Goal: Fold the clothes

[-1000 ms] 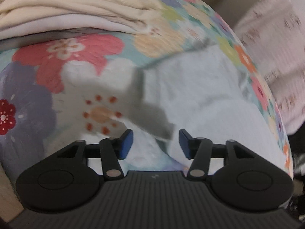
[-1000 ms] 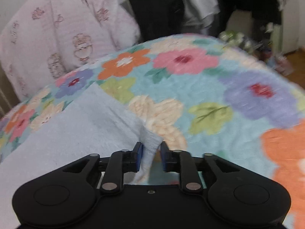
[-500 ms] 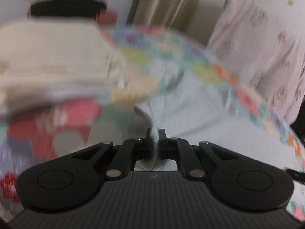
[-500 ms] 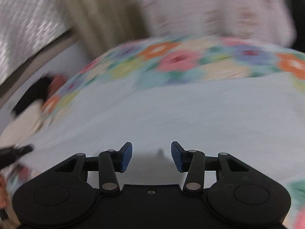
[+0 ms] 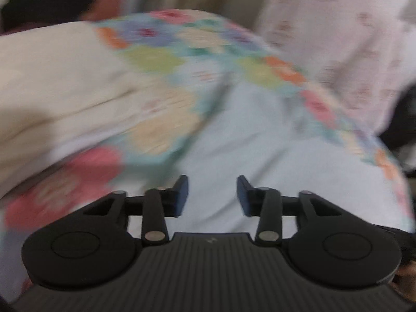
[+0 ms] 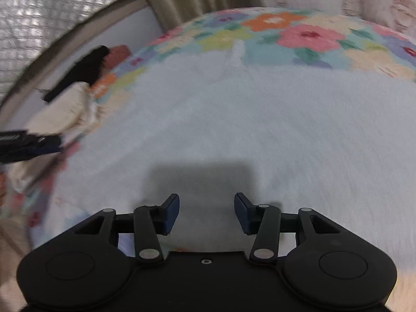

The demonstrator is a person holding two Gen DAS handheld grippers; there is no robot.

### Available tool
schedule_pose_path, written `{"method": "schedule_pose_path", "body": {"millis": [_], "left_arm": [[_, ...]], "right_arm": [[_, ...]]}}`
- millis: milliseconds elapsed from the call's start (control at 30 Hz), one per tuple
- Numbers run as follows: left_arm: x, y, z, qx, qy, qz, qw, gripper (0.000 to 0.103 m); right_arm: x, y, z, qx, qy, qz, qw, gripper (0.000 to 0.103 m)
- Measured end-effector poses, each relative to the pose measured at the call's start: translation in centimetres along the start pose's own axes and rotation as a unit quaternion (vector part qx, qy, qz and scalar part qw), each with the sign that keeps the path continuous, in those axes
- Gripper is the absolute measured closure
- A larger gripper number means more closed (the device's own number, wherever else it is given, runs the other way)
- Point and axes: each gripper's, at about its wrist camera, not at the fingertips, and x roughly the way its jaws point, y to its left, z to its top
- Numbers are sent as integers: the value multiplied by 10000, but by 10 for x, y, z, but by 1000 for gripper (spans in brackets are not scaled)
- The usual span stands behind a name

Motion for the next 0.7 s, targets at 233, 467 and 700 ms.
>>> {"method": "schedule_pose_path", "body": {"millis": [233,467,700], "left_arm": [[98,-9,94,506,679,-471,9953,54],[184,16,139,-171,990,-782,9919,54],[251,29,152,-808,962,-1158,9853,87]], "right_arm": [[55,-11,114,12,222,-9,9998,42],[127,-47,185,591,345,-435,9967,42],[182,-58,203,759,358,251,9962,93]]}}
